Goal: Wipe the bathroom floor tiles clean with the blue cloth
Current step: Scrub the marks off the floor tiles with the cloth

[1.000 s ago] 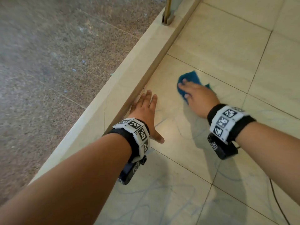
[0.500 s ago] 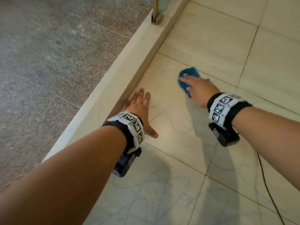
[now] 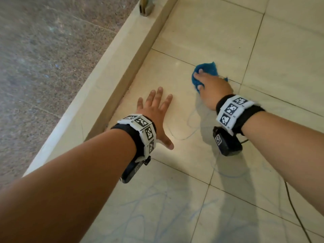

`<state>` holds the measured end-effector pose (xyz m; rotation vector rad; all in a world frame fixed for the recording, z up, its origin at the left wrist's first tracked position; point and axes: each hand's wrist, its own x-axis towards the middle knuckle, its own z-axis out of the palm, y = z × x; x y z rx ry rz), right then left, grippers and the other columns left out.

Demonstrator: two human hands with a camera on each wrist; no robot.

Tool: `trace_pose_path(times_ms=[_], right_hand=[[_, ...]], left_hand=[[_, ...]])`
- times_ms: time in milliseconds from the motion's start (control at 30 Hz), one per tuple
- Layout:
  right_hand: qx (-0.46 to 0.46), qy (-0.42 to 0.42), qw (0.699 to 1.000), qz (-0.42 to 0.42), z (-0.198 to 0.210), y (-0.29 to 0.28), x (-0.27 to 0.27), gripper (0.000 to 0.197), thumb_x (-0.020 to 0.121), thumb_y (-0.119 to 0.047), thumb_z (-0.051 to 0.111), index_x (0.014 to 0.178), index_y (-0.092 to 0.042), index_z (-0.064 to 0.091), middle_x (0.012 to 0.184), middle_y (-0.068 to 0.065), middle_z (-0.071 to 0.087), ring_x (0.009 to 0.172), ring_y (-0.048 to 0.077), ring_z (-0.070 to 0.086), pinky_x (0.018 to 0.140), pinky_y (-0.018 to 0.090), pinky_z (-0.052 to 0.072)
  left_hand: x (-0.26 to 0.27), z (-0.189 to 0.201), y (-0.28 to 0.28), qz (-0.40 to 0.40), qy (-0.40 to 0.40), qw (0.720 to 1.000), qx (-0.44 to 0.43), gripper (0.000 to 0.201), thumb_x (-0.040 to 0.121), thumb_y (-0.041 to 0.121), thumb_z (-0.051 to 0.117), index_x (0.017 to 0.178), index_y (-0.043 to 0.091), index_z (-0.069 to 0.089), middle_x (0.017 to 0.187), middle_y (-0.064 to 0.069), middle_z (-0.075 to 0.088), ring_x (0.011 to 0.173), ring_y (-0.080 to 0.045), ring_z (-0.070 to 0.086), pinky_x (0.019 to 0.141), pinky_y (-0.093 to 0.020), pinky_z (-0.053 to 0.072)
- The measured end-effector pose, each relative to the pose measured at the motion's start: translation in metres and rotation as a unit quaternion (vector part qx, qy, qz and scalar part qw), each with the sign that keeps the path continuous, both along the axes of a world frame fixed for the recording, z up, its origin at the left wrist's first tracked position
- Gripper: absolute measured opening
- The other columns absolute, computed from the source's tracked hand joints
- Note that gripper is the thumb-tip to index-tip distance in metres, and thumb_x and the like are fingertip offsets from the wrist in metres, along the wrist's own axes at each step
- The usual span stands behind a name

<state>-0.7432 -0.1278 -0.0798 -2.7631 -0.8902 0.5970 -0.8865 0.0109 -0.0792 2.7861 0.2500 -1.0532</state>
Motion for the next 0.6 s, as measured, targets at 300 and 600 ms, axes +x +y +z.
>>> trace_pose_path(times_ms=[300,600], right_hand=[[0.01,-0.004,0.998,-0.067,0.004,-0.016,0.02,0.047,0.101,-0.015,0.033,0.147,-0.019,0.029,0.157,0.0,0.015,0.141,0.023,0.025,0.111,0.029,0.02],[0.018,0.014,0.998,-0.061,0.009,-0.012,0.001,0.045,0.099,-0.015,0.037,0.144,-0.024,0.036,0.155,-0.005,0.022,0.135,0.027,0.034,0.107,0.029,0.026]], left_hand=[[-0.001,-0.002,0.001,0.003,-0.007,1.0,0.002,0.156,0.045,0.075,0.079,0.145,0.026,-0.031,0.151,-0.006,-0.039,0.143,-0.027,-0.028,0.118,-0.054,-0.004],[0.001,0.003,0.0,0.004,-0.011,1.0,0.005,0.154,0.046,0.072,0.081,0.148,0.026,-0.026,0.154,-0.007,-0.034,0.145,-0.027,-0.024,0.118,-0.053,-0.002]])
